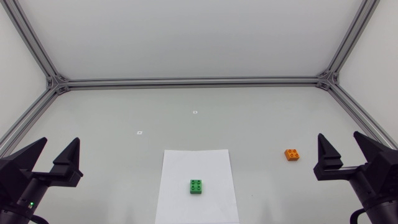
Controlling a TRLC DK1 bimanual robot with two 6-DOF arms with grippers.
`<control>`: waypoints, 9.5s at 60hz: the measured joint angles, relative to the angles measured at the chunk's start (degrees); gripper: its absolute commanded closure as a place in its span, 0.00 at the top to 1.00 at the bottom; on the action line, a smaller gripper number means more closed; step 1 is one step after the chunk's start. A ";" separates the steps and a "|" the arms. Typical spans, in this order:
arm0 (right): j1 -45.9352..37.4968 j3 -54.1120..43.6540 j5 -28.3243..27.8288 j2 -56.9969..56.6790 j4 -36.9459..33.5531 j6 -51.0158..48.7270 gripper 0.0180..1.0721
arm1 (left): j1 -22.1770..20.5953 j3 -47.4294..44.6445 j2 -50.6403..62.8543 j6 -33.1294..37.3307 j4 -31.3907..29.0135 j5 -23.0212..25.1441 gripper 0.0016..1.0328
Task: Pick up the orange 2x2 brick with the right arm and stack it on top of the green 2x2 brick in the center
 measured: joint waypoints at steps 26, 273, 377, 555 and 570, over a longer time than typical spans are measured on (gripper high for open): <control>0.00 0.00 -0.20 0.00 0.07 1.07 0.96 | 0.00 0.00 0.00 0.02 0.00 0.02 0.96; -1.99 53.35 -1.75 99.86 -34.40 0.02 0.70 | 0.00 0.00 0.00 0.02 0.00 0.02 0.96; 0.09 52.13 -2.03 95.01 -34.60 -4.42 0.24 | 0.00 0.00 0.00 0.02 0.00 0.00 0.96; 54.38 70.75 -4.68 106.71 -46.05 -29.90 0.05 | 0.00 0.00 0.00 0.00 0.00 0.02 0.96; 54.71 70.51 -4.66 106.71 -44.70 -30.12 0.05 | 0.00 0.00 0.00 0.00 0.00 0.00 0.96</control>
